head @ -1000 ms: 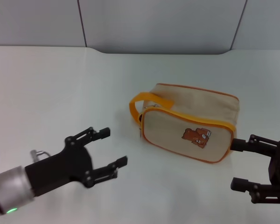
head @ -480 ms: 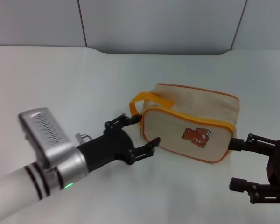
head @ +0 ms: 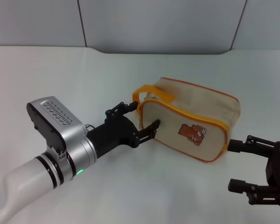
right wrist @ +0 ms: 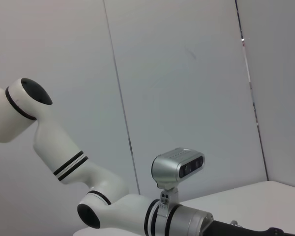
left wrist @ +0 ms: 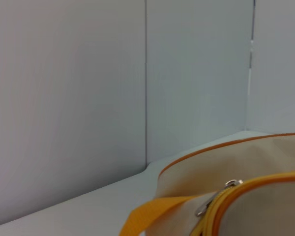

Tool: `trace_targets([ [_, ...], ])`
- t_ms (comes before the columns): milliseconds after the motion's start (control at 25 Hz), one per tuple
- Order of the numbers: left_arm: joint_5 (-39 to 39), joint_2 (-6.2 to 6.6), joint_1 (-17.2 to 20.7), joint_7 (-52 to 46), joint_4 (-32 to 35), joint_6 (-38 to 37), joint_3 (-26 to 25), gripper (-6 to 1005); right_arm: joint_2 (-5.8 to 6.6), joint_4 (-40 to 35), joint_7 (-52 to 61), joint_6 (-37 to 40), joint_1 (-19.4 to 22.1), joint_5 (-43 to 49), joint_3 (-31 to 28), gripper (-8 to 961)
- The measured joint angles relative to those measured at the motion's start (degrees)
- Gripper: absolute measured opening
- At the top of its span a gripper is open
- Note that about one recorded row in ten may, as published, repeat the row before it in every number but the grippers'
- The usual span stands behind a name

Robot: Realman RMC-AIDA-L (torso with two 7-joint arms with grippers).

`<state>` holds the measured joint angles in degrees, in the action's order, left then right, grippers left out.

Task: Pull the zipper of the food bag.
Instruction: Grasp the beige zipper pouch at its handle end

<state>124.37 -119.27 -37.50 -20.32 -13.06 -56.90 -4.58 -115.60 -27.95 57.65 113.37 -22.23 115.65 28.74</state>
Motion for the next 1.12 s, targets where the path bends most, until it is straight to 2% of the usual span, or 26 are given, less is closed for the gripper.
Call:
trace_targets([
  [400,0.82,0.00,-0.67,5.47,-2.09,0.96,0.07,810,-0.06,0.00,0.00,0.18,-0.47,0.00,0.00,837],
  [560,2.21,0.00,-1.21,6.87,-3.18,1.96,-0.87,748,-0.06,0.00,0.00,0.17,-0.46,-0.02,0.00,836],
  [840,2.26,0.00,-2.74,6.89,-4.06,7.90,-3.76,639,-0.06,0.00,0.00,0.15,-0.44,-0.15,-0.01,836],
  [1080,2.23,0.00,-2.45,7.18,-4.81,8.83,-4.84,413,-0.06,0.00,0.00,0.19,-0.44,-0.17,-0.41,837],
  [1120,2.26,0.00,-2.20,7.70,-4.99,8.39,-4.91,317,-0.06,0.00,0.00,0.19,-0.44,-0.17,-0.41,837],
])
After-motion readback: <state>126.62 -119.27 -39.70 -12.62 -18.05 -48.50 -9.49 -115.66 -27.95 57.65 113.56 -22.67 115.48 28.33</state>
